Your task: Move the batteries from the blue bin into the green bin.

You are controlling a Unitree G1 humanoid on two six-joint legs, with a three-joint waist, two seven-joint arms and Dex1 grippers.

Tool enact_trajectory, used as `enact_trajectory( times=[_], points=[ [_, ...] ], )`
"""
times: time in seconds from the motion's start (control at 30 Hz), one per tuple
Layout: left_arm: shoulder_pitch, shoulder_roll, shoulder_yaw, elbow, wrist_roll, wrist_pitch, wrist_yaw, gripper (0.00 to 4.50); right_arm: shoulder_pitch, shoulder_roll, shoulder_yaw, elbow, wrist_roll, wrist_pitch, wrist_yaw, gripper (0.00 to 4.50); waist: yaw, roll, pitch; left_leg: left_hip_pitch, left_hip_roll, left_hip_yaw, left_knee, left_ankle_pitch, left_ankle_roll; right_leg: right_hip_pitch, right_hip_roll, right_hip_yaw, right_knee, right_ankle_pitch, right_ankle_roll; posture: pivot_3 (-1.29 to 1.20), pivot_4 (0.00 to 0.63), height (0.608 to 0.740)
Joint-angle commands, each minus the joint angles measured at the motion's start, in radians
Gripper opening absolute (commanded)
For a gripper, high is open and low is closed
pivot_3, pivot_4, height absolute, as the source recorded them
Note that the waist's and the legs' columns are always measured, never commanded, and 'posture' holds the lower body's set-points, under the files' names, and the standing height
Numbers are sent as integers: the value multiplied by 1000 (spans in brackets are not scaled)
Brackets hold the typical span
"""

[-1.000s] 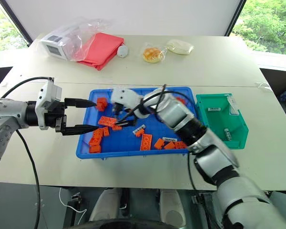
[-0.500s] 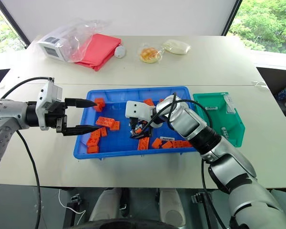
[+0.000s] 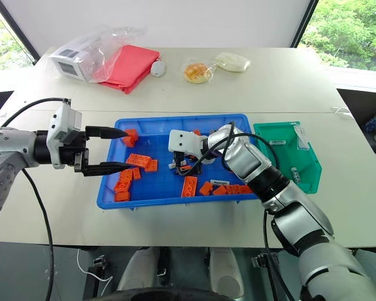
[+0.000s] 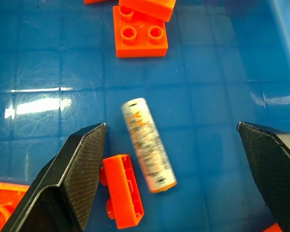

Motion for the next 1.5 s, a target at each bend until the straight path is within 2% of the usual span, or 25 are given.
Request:
enact_trajectory(
  times=[0.03,0.13,0.23,0.43,0.47,0.6,0.73,0.9,1.0,1.1,1.23,1.37,1.43,1.5],
  points=[
    [-6,-1,14,-6,-4,-13,1,4500,10,22,-4,-5,-13,41,3,4430,0,0,0,0,0,0,0,0,0,0,0,0,0,0,0,0,150,734],
    [-7,-3,15,-6,-4,-14,2,4500,9,35,1,-14,-17,60,9,4430,0,0,0,0,0,0,0,0,0,0,0,0,0,0,0,0,150,734],
    [-3,-6,17,-10,-5,-15,6,4500,12,49,11,0,-33,58,2,3586,0,0,0,0,0,0,0,0,0,0,0,0,0,0,0,0,150,734],
    [-12,-8,18,-11,-6,-9,12,4500,7,76,19,37,-56,64,-2,454,0,0,0,0,0,0,0,0,0,0,0,0,0,0,0,0,150,734],
    [-14,-9,18,-11,-6,-8,13,4500,8,76,19,38,-58,63,0,45,0,0,0,0,0,0,0,0,0,0,0,0,0,0,0,0,150,734],
    [-18,-8,20,-7,-7,-8,16,4500,11,75,2,20,-47,76,8,47,0,0,0,1,0,0,0,0,0,1,0,0,0,0,0,0,150,734],
    [-14,-12,16,-10,-7,-8,21,4500,-5,87,-72,-41,14,165,8,47,1,0,0,1,0,0,0,0,0,1,0,0,0,0,0,0,150,734],
    [-14,-26,8,0,-6,-11,24,4500,-80,36,-331,-194,162,413,-26,47,3,0,1,0,0,0,0,0,0,0,-1,0,0,0,0,0,150,734],
    [-12,-41,2,7,-2,-15,26,4500,-100,-54,-500,-284,245,593,-49,47,6,0,0,-1,0,0,0,0,0,0,-1,0,0,0,0,0,150,734],
    [-19,-56,-9,20,5,-20,25,4500,-37,-238,-665,-377,294,727,-55,47,20,0,0,-1,-1,0,-1,0,0,0,-2,-1,-1,0,0,0,150,734],
    [-42,-60,-25,52,13,-32,6,4500,133,-435,-795,-447,315,780,-72,47,26,0,0,-2,-2,1,-2,-1,1,0,-3,-1,-6,-2,-3,0,150,734],
    [-70,-61,-38,87,21,-47,-16,4500,281,-513,-871,-479,337,785,-106,47,8,0,1,-2,-1,2,-2,-1,1,0,-2,1,-7,-2,-3,0,150,734],
    [-90,-66,-47,105,28,-53,-26,4500,367,-529,-900,-490,343,767,-116,1154,4,0,0,-1,-1,1,-2,-1,1,1,-2,1,-6,-2,-3,0,150,734],
    [-103,-71,-53,114,33,-56,-31,4500,398,-537,-894,-485,340,724,-136,1981,0,0,0,0,-1,1,-2,-1,1,1,-1,1,-6,-2,-3,0,150,734]
  ],
)
